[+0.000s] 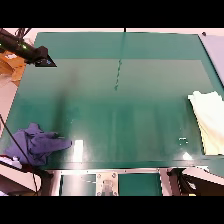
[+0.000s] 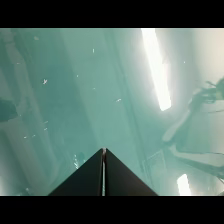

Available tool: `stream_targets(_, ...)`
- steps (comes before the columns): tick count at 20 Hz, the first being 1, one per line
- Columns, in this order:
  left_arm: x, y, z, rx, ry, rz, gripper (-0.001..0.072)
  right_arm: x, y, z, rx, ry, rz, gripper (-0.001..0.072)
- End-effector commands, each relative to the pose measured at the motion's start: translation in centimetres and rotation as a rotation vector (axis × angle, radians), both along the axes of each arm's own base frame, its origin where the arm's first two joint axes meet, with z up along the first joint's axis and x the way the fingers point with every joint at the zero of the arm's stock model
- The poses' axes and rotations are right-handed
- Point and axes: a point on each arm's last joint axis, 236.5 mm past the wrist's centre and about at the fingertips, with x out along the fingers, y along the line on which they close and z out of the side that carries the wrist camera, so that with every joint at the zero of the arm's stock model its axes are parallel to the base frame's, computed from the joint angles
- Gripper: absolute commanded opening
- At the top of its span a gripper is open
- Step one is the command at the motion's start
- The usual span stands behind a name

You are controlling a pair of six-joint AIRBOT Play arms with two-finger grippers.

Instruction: Fold the shirts.

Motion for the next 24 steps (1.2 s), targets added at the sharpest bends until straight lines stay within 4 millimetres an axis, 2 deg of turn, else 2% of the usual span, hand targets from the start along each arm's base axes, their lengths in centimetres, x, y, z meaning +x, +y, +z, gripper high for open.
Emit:
stream_targets(1, -0.1, 0.0, 0.0, 0.000, 0.002, -0.002, 0.0026, -4.3, 0.2, -2.8, 0.022, 0.194, -0.086, 0.0614)
stream_targets(3, 0.2, 0.0, 0.0, -0.001, -0.006, 0.004, 0.0026, -1.6, -0.4, -2.4, -0.012, 0.116, -0.061, 0.0613)
stream_targets(5, 0.7, 0.0, 0.5, -0.013, -0.021, 0.038, 0.0025, 3.5, -1.0, -0.8, -0.076, -0.036, -0.005, 0.0610)
stream_targets(6, 1.1, 0.0, 1.1, -0.020, -0.043, 0.060, 0.0025, 6.4, -0.6, 0.2, -0.099, -0.114, 0.043, 0.0521)
stream_targets(7, 1.5, 0.0, 2.1, -0.022, -0.078, 0.077, 0.0024, 9.2, 0.2, 1.2, -0.117, -0.186, 0.104, 0.0212)
stream_targets(8, 1.7, 0.1, 3.0, -0.025, -0.106, 0.096, 0.0024, 12.1, 1.5, 2.1, -0.131, -0.257, 0.179, 0.0055)
stream_targets(10, 1.4, 0.0, 5.1, -0.023, -0.155, 0.116, 0.0024, 16.9, 5.1, 3.1, -0.139, -0.350, 0.326, 0.0015)
stream_targets(12, 0.3, 0.0, 6.0, 0.008, -0.164, 0.119, 0.0023, 19.7, 9.3, 2.9, -0.135, -0.370, 0.472, 0.0015)
stream_targets(13, -0.4, -0.1, 5.8, 0.030, -0.153, 0.129, 0.0023, 20.7, 11.8, 2.4, -0.120, -0.371, 0.551, 0.0014)
stream_targets(15, -2.5, -1.1, 4.5, 0.061, -0.108, 0.115, 0.0023, 21.2, 16.8, 0.5, -0.070, -0.343, 0.702, 0.0013)
stream_targets(16, -3.7, -1.9, 3.5, 0.062, -0.080, 0.104, 0.0024, 20.8, 19.3, -0.7, -0.043, -0.323, 0.775, 0.0013)
stream_targets(19, -8.1, -5.1, -0.2, 0.053, -0.009, 0.079, 0.0023, 18.0, 25.0, -4.6, 0.016, -0.291, 0.900, 0.0012)
stream_targets(22, -13.6, -7.1, -4.8, 0.051, 0.075, 0.102, 0.0023, 13.4, 29.4, -7.9, 0.074, -0.261, 0.995, 0.0012)
stream_targets(24, -16.7, -7.8, -6.8, 0.041, 0.109, 0.132, 0.0023, 11.8, 30.8, -8.8, 0.068, -0.271, 1.042, 0.0013)
